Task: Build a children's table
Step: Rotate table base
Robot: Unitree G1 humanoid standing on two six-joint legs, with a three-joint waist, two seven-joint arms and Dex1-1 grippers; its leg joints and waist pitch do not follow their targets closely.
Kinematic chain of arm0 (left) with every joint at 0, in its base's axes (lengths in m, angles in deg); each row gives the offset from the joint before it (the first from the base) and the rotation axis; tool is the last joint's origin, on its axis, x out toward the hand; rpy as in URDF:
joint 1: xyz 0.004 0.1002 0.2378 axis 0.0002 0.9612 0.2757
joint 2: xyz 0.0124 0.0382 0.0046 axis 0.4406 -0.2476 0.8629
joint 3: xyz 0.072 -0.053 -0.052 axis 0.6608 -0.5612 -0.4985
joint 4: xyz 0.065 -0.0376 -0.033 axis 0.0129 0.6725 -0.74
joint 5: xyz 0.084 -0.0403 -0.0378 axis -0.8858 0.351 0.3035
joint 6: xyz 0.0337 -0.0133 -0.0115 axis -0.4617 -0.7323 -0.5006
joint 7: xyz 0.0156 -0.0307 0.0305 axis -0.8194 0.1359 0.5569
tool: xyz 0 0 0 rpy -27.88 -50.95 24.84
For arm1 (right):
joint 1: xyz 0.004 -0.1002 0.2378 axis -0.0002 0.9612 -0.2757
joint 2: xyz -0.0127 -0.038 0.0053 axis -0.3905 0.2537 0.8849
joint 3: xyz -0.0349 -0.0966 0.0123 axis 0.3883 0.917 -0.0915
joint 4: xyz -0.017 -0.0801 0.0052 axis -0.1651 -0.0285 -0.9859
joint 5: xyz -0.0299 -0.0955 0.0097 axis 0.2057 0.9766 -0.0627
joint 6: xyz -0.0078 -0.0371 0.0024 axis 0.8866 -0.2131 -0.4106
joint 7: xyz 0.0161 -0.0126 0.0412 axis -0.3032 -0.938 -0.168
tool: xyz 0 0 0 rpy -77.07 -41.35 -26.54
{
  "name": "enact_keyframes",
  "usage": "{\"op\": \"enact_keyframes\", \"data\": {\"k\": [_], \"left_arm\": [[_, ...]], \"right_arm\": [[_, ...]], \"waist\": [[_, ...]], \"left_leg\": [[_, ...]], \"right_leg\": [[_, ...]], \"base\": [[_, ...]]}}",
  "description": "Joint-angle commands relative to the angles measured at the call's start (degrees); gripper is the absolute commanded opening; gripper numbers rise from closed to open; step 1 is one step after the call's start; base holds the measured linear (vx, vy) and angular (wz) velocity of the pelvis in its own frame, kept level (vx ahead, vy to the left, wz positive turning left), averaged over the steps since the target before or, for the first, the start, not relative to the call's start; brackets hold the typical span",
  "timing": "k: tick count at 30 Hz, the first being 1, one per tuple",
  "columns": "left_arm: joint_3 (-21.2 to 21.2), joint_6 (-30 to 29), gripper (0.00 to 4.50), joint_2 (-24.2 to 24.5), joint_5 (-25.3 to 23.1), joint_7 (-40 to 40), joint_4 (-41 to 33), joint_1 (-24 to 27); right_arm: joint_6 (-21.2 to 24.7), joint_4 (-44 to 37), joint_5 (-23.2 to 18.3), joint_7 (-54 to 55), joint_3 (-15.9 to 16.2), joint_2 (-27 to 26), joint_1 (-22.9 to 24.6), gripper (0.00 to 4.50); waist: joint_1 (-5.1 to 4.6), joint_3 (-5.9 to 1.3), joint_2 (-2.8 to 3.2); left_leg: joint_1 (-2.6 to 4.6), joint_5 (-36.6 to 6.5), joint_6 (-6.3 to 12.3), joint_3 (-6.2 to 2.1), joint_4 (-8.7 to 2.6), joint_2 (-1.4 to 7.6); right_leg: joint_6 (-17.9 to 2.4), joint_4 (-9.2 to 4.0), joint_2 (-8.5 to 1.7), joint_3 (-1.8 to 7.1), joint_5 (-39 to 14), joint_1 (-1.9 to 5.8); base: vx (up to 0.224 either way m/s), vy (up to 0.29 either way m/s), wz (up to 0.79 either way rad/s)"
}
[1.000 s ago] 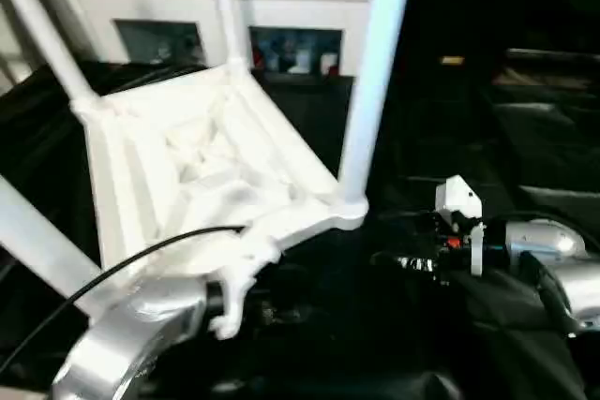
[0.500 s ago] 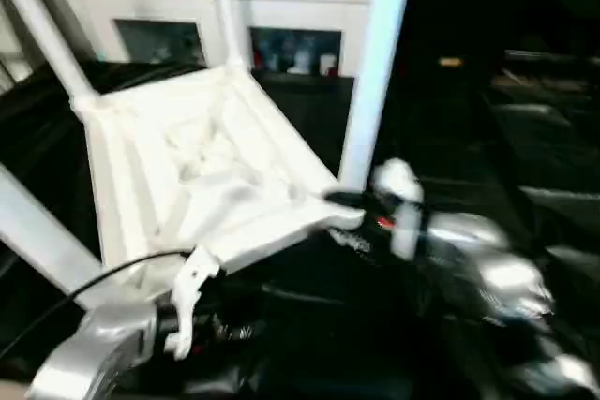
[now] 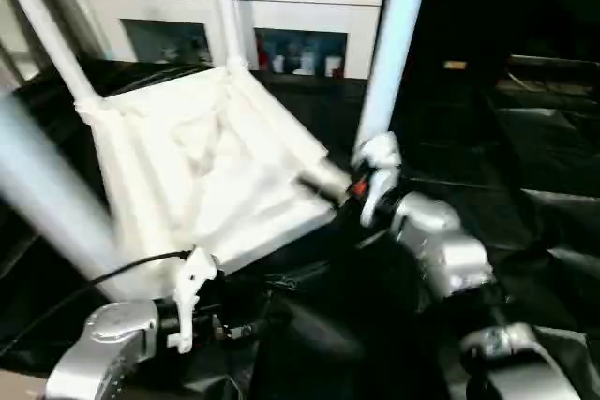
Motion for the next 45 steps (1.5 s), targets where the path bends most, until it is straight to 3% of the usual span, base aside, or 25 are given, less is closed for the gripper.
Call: {"op": "enact_keyframes", "data": {"k": [1,3,5,8,15,18,20,23,27,28,30,32,33,34,35,38,42,45], "left_arm": [[0.3,-1.6,4.41,-0.4,0.6,1.3,-2.9,-1.0],[0.4,-2.7,4.41,-0.8,1.3,1.9,-5.2,-1.0],[-0.2,-6.3,4.41,0.4,4.2,2.3,-13.5,1.4],[-0.8,-8.4,4.41,2.0,5.8,1.8,-17.6,3.2],[-4.1,-11.0,4.41,6.4,8.7,-0.4,-22.6,6.6],[-7.4,-11.5,4.41,10.1,10.9,-2.9,-22.8,9.3],[-8.5,-11.7,4.41,11.2,11.4,-3.8,-22.7,10.3],[-14.6,-13.4,4.41,14.9,14.3,-6.3,-21.2,14.2],[-18.4,-15.5,4.41,15.4,16.3,-4.5,-21.8,15.7],[-21.5,-15.9,4.41,15.4,17.4,-3.7,-22.9,17.6],[-25.0,-15.7,4.41,16.1,18.9,-4.2,-24.4,20.4],[-28.5,-15.8,4.41,16.5,21.1,-4.7,-25.2,21.7],[-30.0,-15.7,4.41,16.6,22.3,-5.0,-25.5,21.4],[-31.6,-17.4,4.41,16.3,26.3,-3.9,-26.6,17.8],[-31.9,-18.1,4.41,16.2,27.7,-3.3,-27.0,16.1],[-30.2,-19.9,4.41,15.3,30.6,-1.7,-27.3,10.4],[-27.3,-20.7,4.41,14.6,31.6,-1.3,-26.5,5.2],[-24.9,-20.5,4.41,14.8,29.2,-2.2,-24.9,2.8]], "right_arm": [[-2.2,3.0,0.7,4.0,-3.9,2.2,-2.1,3.89],[-3.3,5.1,0.8,5.4,-4.6,3.0,-3.4,3.89],[-5.0,8.7,1.3,7.8,-5.6,4.5,-5.5,3.89],[-6.4,11.8,2.1,8.7,-6.1,5.3,-7.2,3.89],[-9.7,18.4,2.7,8.9,-6.6,6.8,-10.7,3.89],[-11.0,20.9,3.1,9.2,-6.6,7.0,-11.8,3.89],[-11.2,21.2,3.1,8.9,-6.5,7.0,-11.9,3.89],[-11.6,19.7,3.6,4.3,-5.4,6.8,-10.1,3.89],[-11.1,16.5,3.9,-1.8,-2.7,7.5,-6.7,3.89],[-10.6,13.7,3.8,-5.3,-1.1,8.1,-4.3,3.89],[-10.1,11.6,3.7,-8.0,0.1,8.8,-2.3,3.89],[-10.0,10.1,4.3,-9.6,1.1,9.8,-0.4,3.89],[-9.9,10.0,4.9,-9.4,1.2,10.2,0.2,3.89],[-9.9,12.3,6.9,-6.3,0.9,10.5,-0.1,3.89],[-9.9,13.5,7.6,-4.9,0.7,10.5,-0.3,3.89],[-9.8,16.6,9.8,0.5,0.9,10.0,-1.4,3.89],[-9.0,16.9,10.7,3.5,1.9,8.9,-1.6,3.89],[-8.9,16.5,11.5,4.7,2.5,8.1,-1.7,3.89]], "waist": [[-0.31,-2.76,0.37],[-0.29,-2.97,0.29],[-0.29,-3.18,-0.02],[-0.47,-3.2,-0.3],[-0.72,-2.85,-0.38],[-1.33,-2.74,-0.71],[-1.64,-2.73,-0.59],[-2.03,-2.69,-0.71],[-1.63,-2.45,-0.61],[-1.57,-2.52,-0.62],[-1.47,-2.47,-0.93],[-1.27,-2.27,-1.04],[-1.2,-2.22,-1.05],[-1.07,-2.03,-0.91],[-0.77,-2.03,-0.84],[-0.46,-2.04,-0.86],[-0.53,-2.42,-0.5],[-0.47,-2.64,-0.56]], "left_leg": [[1.14,-10.4,-0.69,-0.03,-4.42,1.59],[0.77,-8.9,-0.55,-0.06,-4.29,1.66],[0.26,-6.6,0.19,-0.08,-4.05,1.53],[0.05,-4.9,1.59,0.06,-3.72,1.2],[0.24,-7.0,1.72,0.18,-3.81,1.22],[0.02,-7.4,1.67,0.13,-3.91,1.16],[0.11,-7.5,1.85,0.17,-3.85,1.1],[0.04,-7.3,2.51,0.17,-3.81,1.14],[0.17,-8.1,3.07,0.34,-3.82,1.4],[0.3,-8.1,3.23,0.33,-3.87,1.51],[-0.25,-7.2,3.81,0.25,-3.8,1.5],[0.24,-9.4,3.79,0.36,-3.95,1.57],[0.34,-10.0,3.6,0.39,-4.01,1.57],[0.42,-11.4,2.8,0.4,-4.16,1.59],[0.96,-12.8,1.63,0.45,-4.28,1.57],[0.99,-13.1,-0.17,0.37,-4.3,1.37],[0.6,-9.9,-0.5,0.31,-3.96,1.22],[0.37,-8.1,-0.23,0.32,-3.77,1.14]], "right_leg": [[-11.7,-4.57,-3.67,2.54,-7.7,1.9],[-12.6,-4.11,-3.73,2.44,-5.0,2.37],[-12.9,-3.61,-3.64,2.28,-1.5,2.76],[-13.3,-3.42,-3.33,2.17,0.3,2.79],[-12.8,-3.82,-3.08,2.04,-4.4,2.53],[-12.9,-3.83,-3.06,2.01,-4.7,2.67],[-13.2,-3.77,-3.0,1.98,-4.5,2.57],[-13.4,-3.71,-2.89,1.94,-4.1,2.56],[-13.8,-3.74,-2.83,1.97,-4.6,2.41],[-13.9,-3.77,-2.86,1.95,-4.5,2.33],[-13.8,-3.58,-2.88,1.92,-2.6,2.76],[-13.7,-4.08,-2.77,1.88,-6.0,2.29],[-13.6,-4.2,-2.71,1.9,-7.2,2.17],[-13.5,-4.31,-2.81,1.99,-9.7,2.0],[-13.5,-4.54,-2.83,2.06,-12.1,1.65],[-12.7,-4.42,-2.96,2.17,-12.9,1.77],[-12.1,-3.95,-2.94,2.18,-8.6,2.21],[-12.4,-3.59,-2.83,2.07,-5.6,2.43]], "base": [[0.0,0.0,0.0],[0.0,0.0,0.0],[0.0,0.0,0.0],[0.0,0.0,0.0],[0.0,0.0,0.0],[0.0,0.0,0.0],[0.0,0.0,0.0],[0.0,0.0,0.0],[0.0,0.0,0.0],[0.0,0.0,0.0],[0.0,0.0,0.0],[0.0,0.0,0.0],[0.0,0.0,0.0],[0.0,0.0,0.0],[0.0,0.0,0.0],[0.0,0.0,0.0],[0.0,0.0,0.0],[0.0,0.0,0.0]]}}
